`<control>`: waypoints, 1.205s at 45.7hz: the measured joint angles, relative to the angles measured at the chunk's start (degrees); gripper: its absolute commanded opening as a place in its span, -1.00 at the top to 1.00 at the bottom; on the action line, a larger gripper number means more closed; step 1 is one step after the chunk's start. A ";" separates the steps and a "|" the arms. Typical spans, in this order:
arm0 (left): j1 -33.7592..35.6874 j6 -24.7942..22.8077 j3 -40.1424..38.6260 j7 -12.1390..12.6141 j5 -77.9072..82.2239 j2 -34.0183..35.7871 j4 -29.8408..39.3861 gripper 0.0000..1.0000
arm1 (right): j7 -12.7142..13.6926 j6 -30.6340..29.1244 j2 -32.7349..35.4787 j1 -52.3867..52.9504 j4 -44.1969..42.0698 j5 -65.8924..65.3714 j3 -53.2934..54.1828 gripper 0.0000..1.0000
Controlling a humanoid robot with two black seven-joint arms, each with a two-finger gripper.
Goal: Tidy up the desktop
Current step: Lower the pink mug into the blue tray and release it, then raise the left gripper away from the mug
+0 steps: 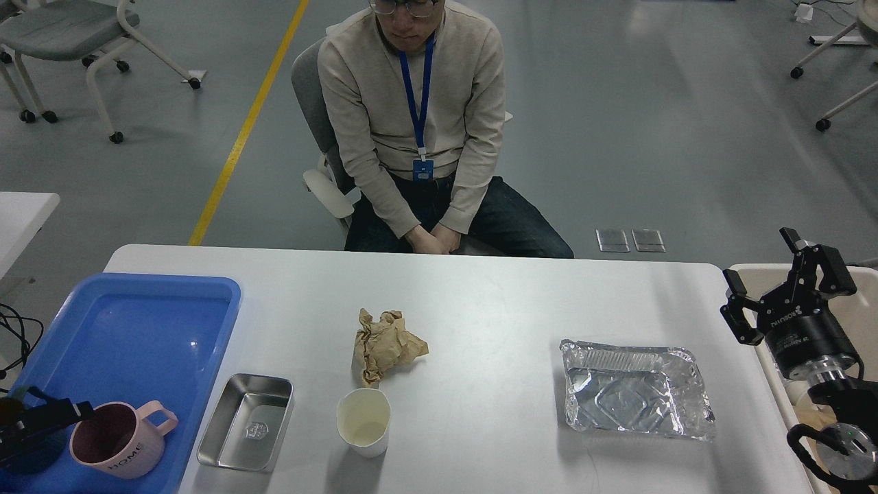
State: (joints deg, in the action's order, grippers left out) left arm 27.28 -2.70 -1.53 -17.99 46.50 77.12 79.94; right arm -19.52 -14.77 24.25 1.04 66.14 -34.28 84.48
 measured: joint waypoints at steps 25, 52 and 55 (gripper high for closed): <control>18.68 -3.97 -5.97 13.02 -0.03 4.30 9.10 -0.92 | 0.00 0.00 0.15 0.23 0.12 -0.01 0.00 -1.00; 21.75 -1.23 -6.23 8.59 1.74 0.32 15.38 -0.92 | 0.03 0.02 0.16 0.25 0.12 0.00 -0.01 -1.00; 21.54 -0.09 -6.10 7.81 1.93 0.22 15.53 -0.92 | 0.03 0.02 0.18 0.26 0.12 0.00 -0.01 -1.00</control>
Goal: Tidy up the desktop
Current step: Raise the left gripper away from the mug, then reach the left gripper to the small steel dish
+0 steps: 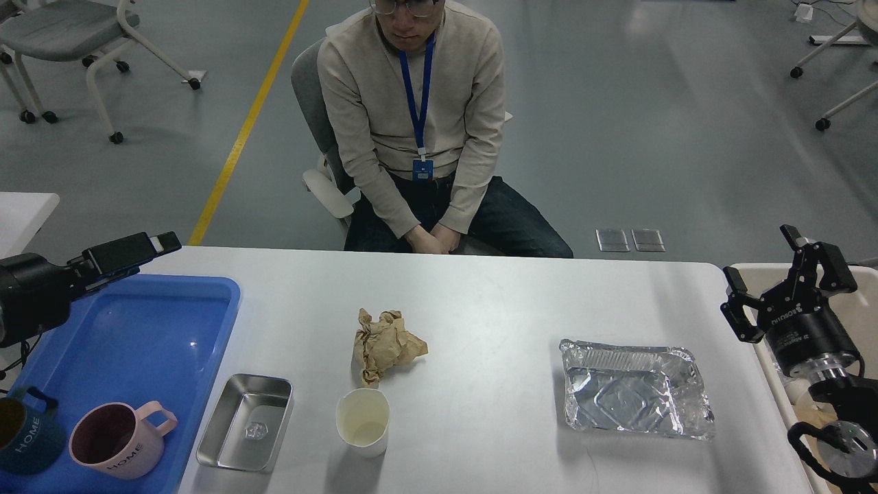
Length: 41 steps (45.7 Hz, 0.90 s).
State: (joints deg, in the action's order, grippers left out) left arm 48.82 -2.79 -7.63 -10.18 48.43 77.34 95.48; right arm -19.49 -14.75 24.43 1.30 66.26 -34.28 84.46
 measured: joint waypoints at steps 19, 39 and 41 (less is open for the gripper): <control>-0.36 0.65 0.47 0.77 -0.39 0.47 1.00 -0.92 | 0.00 -0.02 -0.08 -0.05 -0.15 -0.09 -0.06 -1.00; -0.54 1.04 0.52 2.31 0.14 -2.47 -0.44 -0.92 | -0.02 -0.02 -0.09 -0.27 -0.17 -0.09 -0.06 -1.00; -1.06 1.05 0.60 1.86 0.16 -3.24 -0.45 -0.92 | -0.02 -0.02 -0.09 -0.32 -0.17 -0.09 -0.06 -1.00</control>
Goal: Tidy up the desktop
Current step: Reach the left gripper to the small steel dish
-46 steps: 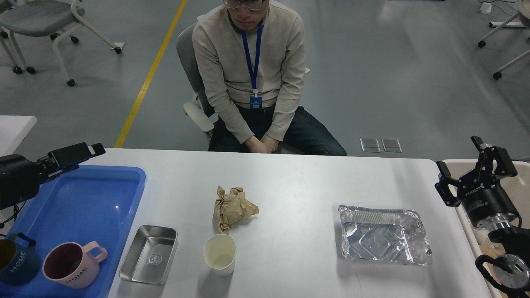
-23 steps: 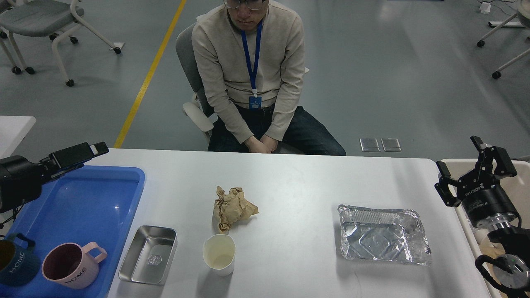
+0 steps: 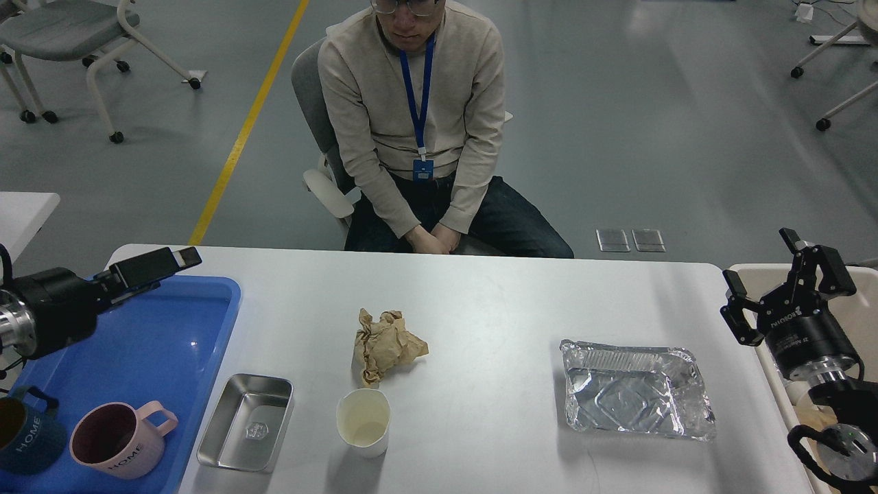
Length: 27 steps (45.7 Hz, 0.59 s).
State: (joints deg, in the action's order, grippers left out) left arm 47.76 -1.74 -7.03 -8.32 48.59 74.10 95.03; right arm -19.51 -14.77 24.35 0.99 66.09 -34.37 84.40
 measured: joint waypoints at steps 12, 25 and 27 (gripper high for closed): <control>-7.85 0.00 0.57 0.19 -0.55 -5.72 -1.59 -0.92 | -0.01 0.00 0.00 -0.21 -0.09 0.00 0.06 -1.00; -11.55 0.07 1.71 -0.28 -0.65 -7.06 -5.74 -0.92 | -0.01 0.00 -0.40 -0.21 0.00 0.00 0.06 -1.00; -11.64 0.07 2.07 -0.23 -0.65 -7.30 -6.03 -0.92 | -0.01 0.00 -0.42 -0.20 0.04 0.00 0.02 -1.00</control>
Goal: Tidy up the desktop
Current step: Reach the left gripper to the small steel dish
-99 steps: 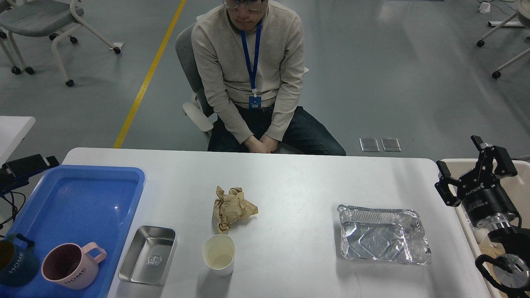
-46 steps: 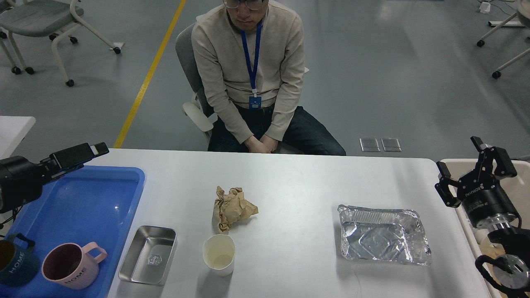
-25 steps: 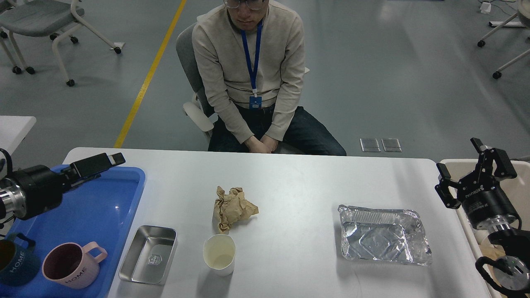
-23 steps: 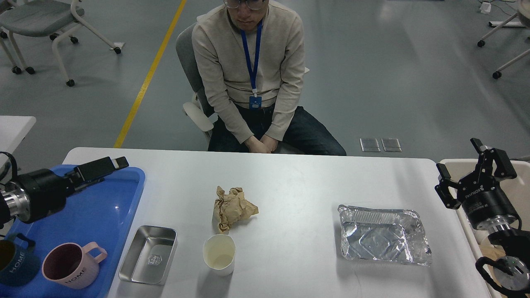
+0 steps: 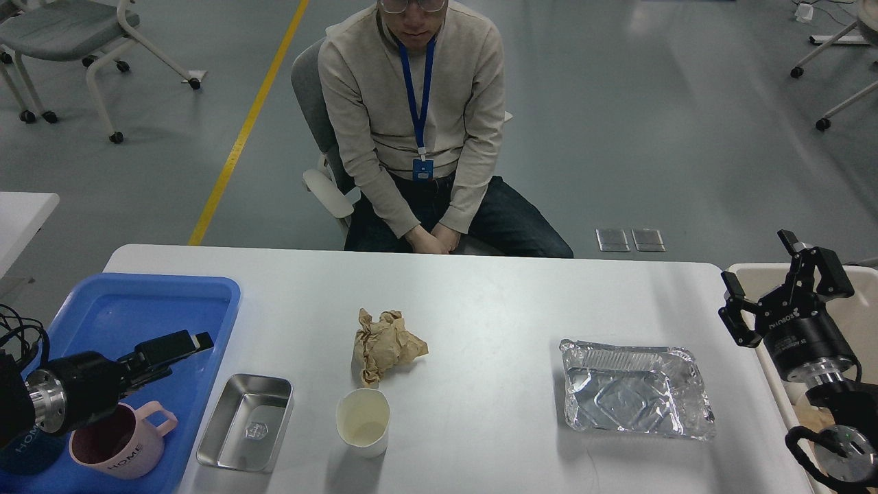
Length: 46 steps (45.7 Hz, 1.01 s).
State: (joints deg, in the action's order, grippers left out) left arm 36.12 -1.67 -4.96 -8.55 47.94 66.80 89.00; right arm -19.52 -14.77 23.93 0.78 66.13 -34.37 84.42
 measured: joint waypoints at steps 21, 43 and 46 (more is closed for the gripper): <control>0.47 0.00 5.72 4.37 0.18 -4.82 -1.79 -0.92 | 0.00 0.00 -0.10 0.00 0.14 0.00 -0.05 -1.00; 0.92 1.37 8.97 5.99 0.46 -7.95 -3.09 -0.74 | 0.00 0.00 -0.11 0.10 0.23 0.00 -0.05 -1.00; 1.36 1.41 9.16 5.98 0.64 -7.97 -3.38 -0.70 | 0.00 0.00 -0.11 0.10 0.23 0.00 -0.05 -1.00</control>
State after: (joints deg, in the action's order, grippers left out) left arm 37.48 -0.26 4.20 -2.57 48.58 58.83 85.62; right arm -19.52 -14.77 23.82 0.88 66.36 -34.37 84.37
